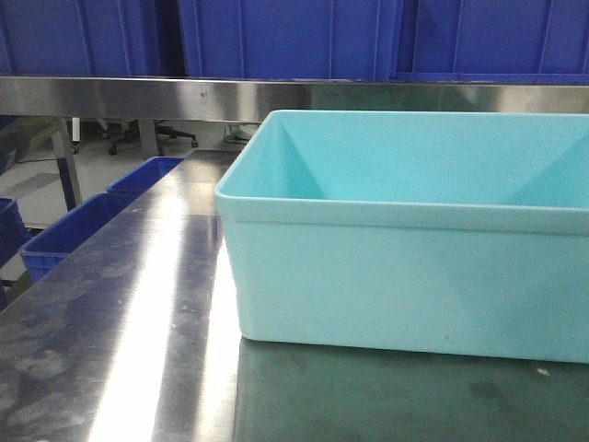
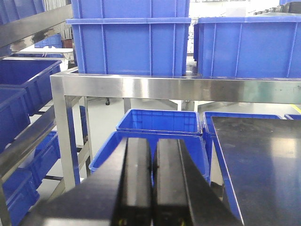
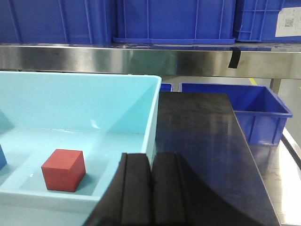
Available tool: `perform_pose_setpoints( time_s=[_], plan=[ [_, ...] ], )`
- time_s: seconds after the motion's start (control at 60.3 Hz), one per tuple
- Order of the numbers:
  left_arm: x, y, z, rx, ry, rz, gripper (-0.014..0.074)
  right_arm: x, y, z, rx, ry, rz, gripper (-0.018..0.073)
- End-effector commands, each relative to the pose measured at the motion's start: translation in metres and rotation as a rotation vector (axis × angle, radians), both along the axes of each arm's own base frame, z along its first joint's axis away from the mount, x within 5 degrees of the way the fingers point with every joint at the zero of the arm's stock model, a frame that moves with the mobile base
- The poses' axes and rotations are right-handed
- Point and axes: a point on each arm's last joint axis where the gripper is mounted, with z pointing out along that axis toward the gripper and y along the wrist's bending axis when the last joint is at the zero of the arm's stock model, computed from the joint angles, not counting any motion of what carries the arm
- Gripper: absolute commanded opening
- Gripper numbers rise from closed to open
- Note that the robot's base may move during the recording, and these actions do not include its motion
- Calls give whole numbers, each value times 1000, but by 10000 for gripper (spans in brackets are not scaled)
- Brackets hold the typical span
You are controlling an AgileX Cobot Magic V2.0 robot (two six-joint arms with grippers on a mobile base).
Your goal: Pick red cube and place on left shelf
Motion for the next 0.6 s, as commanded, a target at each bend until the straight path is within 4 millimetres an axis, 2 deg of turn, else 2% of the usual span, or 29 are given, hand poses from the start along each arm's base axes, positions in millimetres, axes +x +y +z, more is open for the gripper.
perform_pose_setpoints(
  time_s=[0.0,0.58],
  plan=[
    [-1,0,0,-2,-73,-4,101,-3,0,15,-10,-125,0,48],
    [-1,0,0,-2,-73,-4,101,-3,0,15,-10,-125,0,48]
  ],
)
